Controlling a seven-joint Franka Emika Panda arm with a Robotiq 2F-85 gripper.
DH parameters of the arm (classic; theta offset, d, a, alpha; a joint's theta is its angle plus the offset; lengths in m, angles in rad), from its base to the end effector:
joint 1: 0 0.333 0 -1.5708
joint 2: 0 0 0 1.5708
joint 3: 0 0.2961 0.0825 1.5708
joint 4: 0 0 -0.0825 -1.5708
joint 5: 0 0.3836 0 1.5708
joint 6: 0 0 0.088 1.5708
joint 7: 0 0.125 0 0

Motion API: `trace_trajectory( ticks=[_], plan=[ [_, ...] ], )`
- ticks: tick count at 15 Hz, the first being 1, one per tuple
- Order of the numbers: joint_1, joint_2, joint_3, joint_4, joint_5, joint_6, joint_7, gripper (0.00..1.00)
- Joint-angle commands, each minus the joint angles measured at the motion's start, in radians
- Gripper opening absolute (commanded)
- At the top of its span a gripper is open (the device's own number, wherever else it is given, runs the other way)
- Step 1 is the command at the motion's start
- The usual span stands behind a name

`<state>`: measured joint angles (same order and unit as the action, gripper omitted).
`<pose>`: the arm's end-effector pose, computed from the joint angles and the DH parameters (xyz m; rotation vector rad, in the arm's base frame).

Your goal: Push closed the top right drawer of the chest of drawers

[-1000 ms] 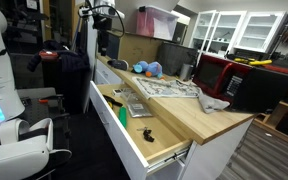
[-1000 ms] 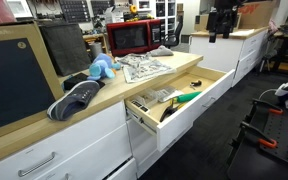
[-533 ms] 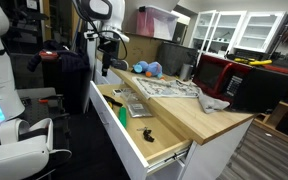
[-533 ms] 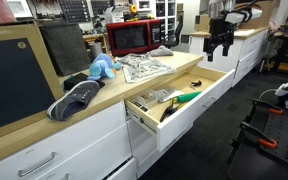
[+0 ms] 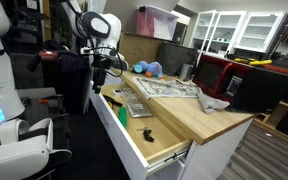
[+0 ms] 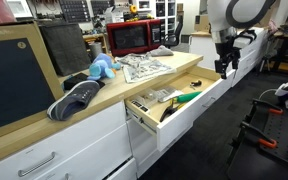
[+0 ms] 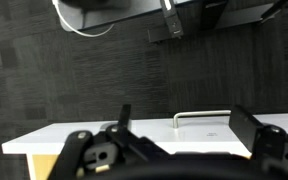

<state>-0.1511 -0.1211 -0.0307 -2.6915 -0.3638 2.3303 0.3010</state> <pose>0.3722 -0.0788 0.2175 2.8681 -0.2858 -0.3230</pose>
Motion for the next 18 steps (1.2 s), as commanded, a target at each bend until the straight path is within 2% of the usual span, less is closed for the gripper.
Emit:
trace_trajectory(
  ticks=[1,2,4,8,12,17,18],
  plan=[
    [-0.010,0.058,-0.002,-0.020,-0.213,0.037,0.103,1.00],
    [0.007,0.030,-0.011,-0.018,-0.143,0.030,0.068,1.00],
    [0.008,0.056,-0.015,-0.022,-0.187,0.029,0.086,1.00],
    [0.009,0.063,-0.016,-0.020,-0.190,0.029,0.086,1.00],
    [-0.004,0.091,-0.035,-0.024,-0.207,0.139,0.147,1.00],
    [-0.013,0.141,-0.083,-0.091,-0.297,0.294,0.232,1.00],
    [-0.010,0.156,-0.094,-0.094,-0.335,0.317,0.265,0.75]
  ],
)
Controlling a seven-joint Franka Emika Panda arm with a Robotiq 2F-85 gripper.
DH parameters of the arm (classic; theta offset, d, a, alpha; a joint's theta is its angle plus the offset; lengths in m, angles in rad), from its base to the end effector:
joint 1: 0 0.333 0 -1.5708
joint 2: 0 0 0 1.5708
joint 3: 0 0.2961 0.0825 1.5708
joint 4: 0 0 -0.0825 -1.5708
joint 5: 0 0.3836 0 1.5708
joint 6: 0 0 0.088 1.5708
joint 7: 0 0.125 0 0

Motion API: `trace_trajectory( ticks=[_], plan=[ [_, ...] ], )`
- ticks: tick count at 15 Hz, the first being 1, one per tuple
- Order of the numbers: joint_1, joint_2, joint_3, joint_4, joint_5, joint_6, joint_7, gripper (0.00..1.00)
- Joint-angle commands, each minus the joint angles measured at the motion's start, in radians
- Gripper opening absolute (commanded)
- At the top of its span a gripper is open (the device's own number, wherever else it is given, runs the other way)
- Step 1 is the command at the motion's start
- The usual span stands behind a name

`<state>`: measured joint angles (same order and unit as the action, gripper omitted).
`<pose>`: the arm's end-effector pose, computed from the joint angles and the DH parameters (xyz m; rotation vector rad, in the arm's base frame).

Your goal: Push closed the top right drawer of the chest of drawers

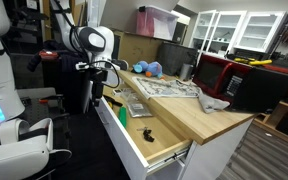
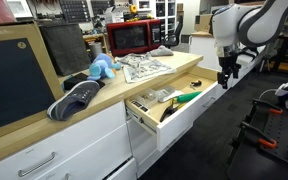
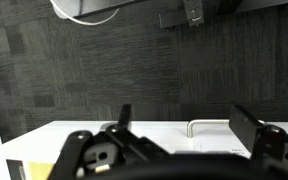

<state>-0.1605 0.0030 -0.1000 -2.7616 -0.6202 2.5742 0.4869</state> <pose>0.3516 -0.0896 0.1627 2.8232 -0.2677 -0.2136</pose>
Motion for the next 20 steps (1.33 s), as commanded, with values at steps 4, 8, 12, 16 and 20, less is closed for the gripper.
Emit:
trace_trajectory(
  ticks=[4,8,12,16,20],
  plan=[
    [0.025,0.079,-0.054,0.007,-0.241,0.141,0.243,0.49],
    [0.016,0.142,-0.039,0.053,-0.333,0.211,0.362,0.18],
    [0.023,0.268,-0.055,0.124,-0.448,0.279,0.472,0.00],
    [0.036,0.403,-0.069,0.235,-0.577,0.305,0.585,0.00],
    [0.052,0.495,-0.057,0.342,-0.620,0.293,0.618,0.00]
  ],
)
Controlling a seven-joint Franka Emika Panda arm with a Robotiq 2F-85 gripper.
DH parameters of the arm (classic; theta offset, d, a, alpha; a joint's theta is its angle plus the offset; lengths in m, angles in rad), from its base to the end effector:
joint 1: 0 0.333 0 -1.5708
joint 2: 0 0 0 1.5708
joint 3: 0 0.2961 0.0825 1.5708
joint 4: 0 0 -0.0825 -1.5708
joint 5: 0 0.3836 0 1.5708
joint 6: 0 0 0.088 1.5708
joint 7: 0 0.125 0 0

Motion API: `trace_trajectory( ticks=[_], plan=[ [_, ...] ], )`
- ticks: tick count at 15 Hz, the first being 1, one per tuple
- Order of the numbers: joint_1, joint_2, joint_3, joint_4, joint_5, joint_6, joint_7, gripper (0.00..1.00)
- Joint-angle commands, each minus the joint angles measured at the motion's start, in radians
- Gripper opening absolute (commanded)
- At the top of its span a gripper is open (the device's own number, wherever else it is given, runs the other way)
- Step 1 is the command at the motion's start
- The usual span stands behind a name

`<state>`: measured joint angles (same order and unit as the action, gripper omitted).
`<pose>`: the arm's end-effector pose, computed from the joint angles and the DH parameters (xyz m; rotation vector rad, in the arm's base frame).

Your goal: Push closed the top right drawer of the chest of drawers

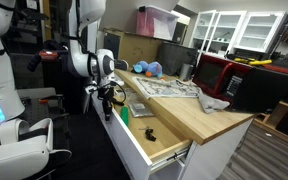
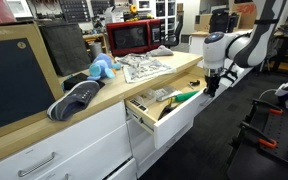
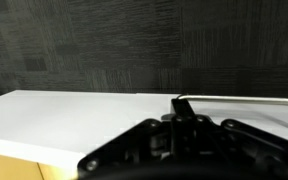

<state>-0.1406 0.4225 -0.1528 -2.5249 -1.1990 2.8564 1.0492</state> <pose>0.3909 -0.0817 0.0696 2.7937 -0.2155 0.0323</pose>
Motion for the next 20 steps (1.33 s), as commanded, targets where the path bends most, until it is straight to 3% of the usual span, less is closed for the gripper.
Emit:
trace_trajectory(
  ticks=[1,13,17,20],
  plan=[
    [0.041,0.093,-0.003,0.132,-0.048,0.005,0.056,0.00],
    [0.174,0.214,-0.048,0.456,-0.241,-0.071,0.125,0.00],
    [0.175,0.120,-0.079,0.403,-0.333,-0.045,0.191,0.00],
    [0.174,-0.018,-0.098,0.282,-0.395,-0.033,0.216,0.00]
  ],
)
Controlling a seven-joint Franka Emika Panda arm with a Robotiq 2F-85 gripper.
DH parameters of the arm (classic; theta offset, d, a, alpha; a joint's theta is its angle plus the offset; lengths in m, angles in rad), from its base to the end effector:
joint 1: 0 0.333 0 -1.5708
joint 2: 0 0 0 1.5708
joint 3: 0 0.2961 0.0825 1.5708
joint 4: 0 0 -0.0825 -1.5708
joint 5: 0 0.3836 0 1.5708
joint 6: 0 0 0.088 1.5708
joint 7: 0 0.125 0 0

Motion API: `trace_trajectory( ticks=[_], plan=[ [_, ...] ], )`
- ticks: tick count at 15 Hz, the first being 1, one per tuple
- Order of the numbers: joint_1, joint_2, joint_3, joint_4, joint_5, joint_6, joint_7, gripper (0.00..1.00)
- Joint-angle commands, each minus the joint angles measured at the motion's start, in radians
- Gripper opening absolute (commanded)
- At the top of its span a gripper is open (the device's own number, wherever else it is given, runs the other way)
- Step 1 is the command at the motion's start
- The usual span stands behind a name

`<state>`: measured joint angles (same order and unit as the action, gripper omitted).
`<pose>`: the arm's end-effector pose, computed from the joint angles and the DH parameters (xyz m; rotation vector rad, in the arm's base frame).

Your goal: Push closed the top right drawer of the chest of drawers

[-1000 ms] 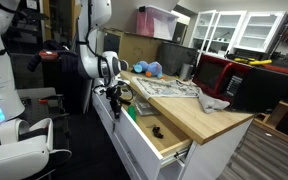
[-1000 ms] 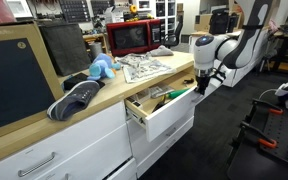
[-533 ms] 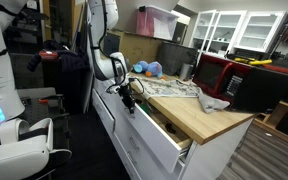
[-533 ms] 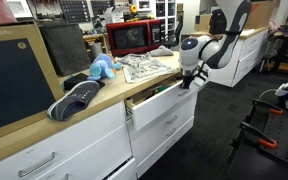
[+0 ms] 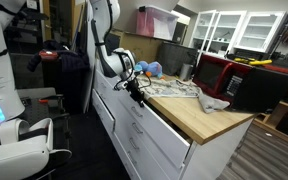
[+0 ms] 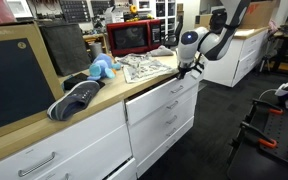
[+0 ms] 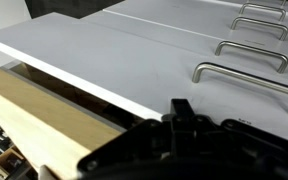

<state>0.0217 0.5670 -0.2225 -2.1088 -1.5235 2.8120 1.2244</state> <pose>0.5400 -0.0749 0.1052 2.5666 0.1014 0.4637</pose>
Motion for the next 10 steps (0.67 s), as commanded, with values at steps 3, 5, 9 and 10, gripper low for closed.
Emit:
trace_trajectory(
  ticks=[3,5,9,10],
  plan=[
    [0.001,-0.325,-0.023,-0.290,-0.039,0.037,-0.010,0.00],
    [-0.001,-0.433,-0.015,-0.406,0.026,0.035,-0.059,0.00],
    [-0.001,-0.543,-0.016,-0.518,0.090,0.011,-0.072,0.00],
    [-0.004,-0.553,-0.018,-0.530,0.106,0.003,-0.085,0.00]
  ],
)
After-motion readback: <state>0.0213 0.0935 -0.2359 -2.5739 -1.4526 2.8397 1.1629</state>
